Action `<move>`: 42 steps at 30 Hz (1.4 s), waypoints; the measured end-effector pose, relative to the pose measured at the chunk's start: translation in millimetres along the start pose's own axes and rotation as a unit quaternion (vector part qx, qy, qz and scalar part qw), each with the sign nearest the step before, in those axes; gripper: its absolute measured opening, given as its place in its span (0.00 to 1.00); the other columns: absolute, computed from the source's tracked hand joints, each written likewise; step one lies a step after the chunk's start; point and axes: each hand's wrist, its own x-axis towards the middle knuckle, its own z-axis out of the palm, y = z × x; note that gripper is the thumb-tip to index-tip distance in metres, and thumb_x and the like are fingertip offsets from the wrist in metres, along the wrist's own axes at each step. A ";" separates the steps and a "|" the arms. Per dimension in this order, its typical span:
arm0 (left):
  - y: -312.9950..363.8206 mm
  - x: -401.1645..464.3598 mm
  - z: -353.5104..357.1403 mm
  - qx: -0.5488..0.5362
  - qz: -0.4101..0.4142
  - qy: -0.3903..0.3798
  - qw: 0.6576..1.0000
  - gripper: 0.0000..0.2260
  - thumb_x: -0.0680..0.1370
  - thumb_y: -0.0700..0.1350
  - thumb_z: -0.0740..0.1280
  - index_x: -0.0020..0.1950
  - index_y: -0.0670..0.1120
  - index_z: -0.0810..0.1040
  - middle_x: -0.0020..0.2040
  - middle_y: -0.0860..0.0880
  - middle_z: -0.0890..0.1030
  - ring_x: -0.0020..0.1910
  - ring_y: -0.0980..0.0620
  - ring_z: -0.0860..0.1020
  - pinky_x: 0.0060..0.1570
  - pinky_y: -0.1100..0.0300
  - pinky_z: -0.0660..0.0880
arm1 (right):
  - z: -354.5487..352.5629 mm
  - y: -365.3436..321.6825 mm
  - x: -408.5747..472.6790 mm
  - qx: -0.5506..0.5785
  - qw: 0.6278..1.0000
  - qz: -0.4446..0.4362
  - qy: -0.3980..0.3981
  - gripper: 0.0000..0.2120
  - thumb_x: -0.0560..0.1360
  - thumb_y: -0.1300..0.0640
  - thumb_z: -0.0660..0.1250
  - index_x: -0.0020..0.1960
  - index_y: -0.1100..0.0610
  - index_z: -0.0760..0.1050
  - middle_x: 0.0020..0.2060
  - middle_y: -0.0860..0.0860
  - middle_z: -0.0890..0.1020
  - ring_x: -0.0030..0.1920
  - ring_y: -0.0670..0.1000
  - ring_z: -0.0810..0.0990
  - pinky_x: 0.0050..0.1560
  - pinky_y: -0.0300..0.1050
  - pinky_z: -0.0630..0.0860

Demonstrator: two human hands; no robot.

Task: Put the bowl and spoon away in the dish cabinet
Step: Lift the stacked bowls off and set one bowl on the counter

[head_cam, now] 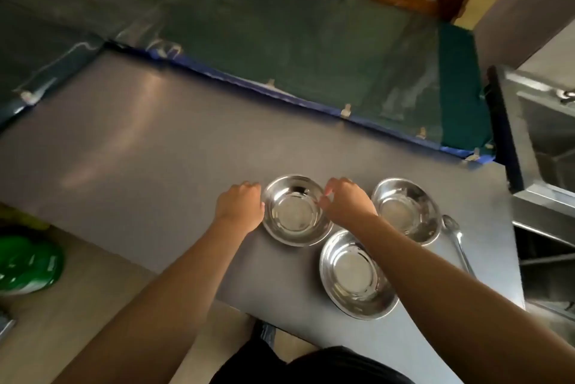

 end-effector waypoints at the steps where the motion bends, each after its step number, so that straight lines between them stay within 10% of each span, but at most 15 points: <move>1: 0.8 -1.7 2.4 -0.002 -0.018 -0.016 1.000 0.13 0.79 0.49 0.65 0.61 0.46 0.78 0.57 0.45 0.80 0.56 0.41 0.80 0.51 0.49 0.77 | 4.6 3.4 1.2 0.011 1.000 0.014 -0.011 0.12 0.76 0.51 0.67 0.55 0.54 0.81 0.54 0.56 0.81 0.52 0.60 0.82 0.52 0.49 0.77; 11: 14.0 -10.5 42.3 -0.090 -0.093 -0.032 0.991 0.12 0.80 0.46 0.65 0.60 0.42 0.76 0.56 0.43 0.79 0.54 0.40 0.80 0.49 0.49 0.75 | 49.3 34.3 4.0 0.088 0.992 0.073 -0.058 0.22 0.76 0.61 0.64 0.69 0.54 0.71 0.60 0.56 0.79 0.56 0.59 0.80 0.55 0.48 0.74; 22: 13.2 -2.4 35.7 -0.199 -0.138 -0.027 0.970 0.12 0.79 0.37 0.61 0.62 0.39 0.75 0.60 0.39 0.77 0.56 0.37 0.78 0.56 0.46 0.75 | 50.4 35.4 18.4 0.177 0.977 0.114 -0.044 0.12 0.74 0.64 0.65 0.57 0.58 0.79 0.53 0.58 0.83 0.49 0.59 0.81 0.47 0.47 0.77; 42: 97.1 -58.7 37.6 -0.183 0.060 -0.053 0.980 0.19 0.77 0.50 0.69 0.67 0.49 0.74 0.58 0.50 0.80 0.55 0.48 0.80 0.51 0.56 0.75 | -3.3 141.4 -106.1 0.263 0.940 0.215 0.024 0.15 0.73 0.54 0.74 0.57 0.45 0.75 0.48 0.41 0.81 0.44 0.45 0.82 0.43 0.43 0.78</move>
